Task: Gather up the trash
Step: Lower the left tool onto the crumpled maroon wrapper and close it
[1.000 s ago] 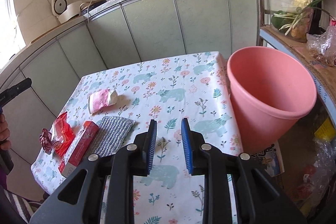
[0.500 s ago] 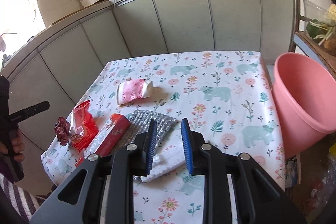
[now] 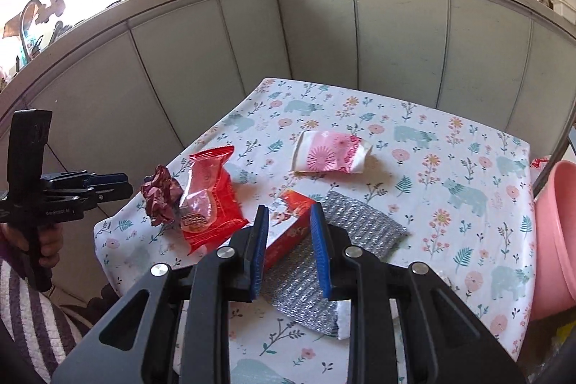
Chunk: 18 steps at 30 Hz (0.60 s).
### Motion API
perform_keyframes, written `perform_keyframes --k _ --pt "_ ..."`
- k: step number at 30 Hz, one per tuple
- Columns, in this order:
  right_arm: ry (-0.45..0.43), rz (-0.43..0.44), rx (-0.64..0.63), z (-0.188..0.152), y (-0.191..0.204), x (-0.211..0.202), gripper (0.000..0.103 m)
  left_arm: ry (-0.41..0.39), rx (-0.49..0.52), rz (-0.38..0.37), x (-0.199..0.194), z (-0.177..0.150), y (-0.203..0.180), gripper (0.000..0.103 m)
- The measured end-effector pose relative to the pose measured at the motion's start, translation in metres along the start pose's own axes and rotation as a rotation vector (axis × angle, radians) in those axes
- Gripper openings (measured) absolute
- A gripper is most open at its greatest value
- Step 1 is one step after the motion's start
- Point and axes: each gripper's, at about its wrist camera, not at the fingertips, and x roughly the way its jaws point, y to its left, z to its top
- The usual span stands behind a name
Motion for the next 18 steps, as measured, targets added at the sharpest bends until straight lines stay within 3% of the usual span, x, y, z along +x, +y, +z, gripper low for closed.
perform_keyframes --k 8,13,18 --pt "0.042 0.061 -0.085 0.004 0.030 0.016 0.024 0.016 -0.074 -0.153 0.009 0.003 -0.011 0.039" --pt "0.060 0.069 -0.088 0.002 0.033 0.021 0.025 -0.052 -0.012 -0.052 0.005 0.014 -0.026 0.039" --pt "0.079 0.113 -0.095 0.007 0.039 0.032 0.025 -0.010 -0.128 0.008 0.024 0.022 -0.006 0.039"
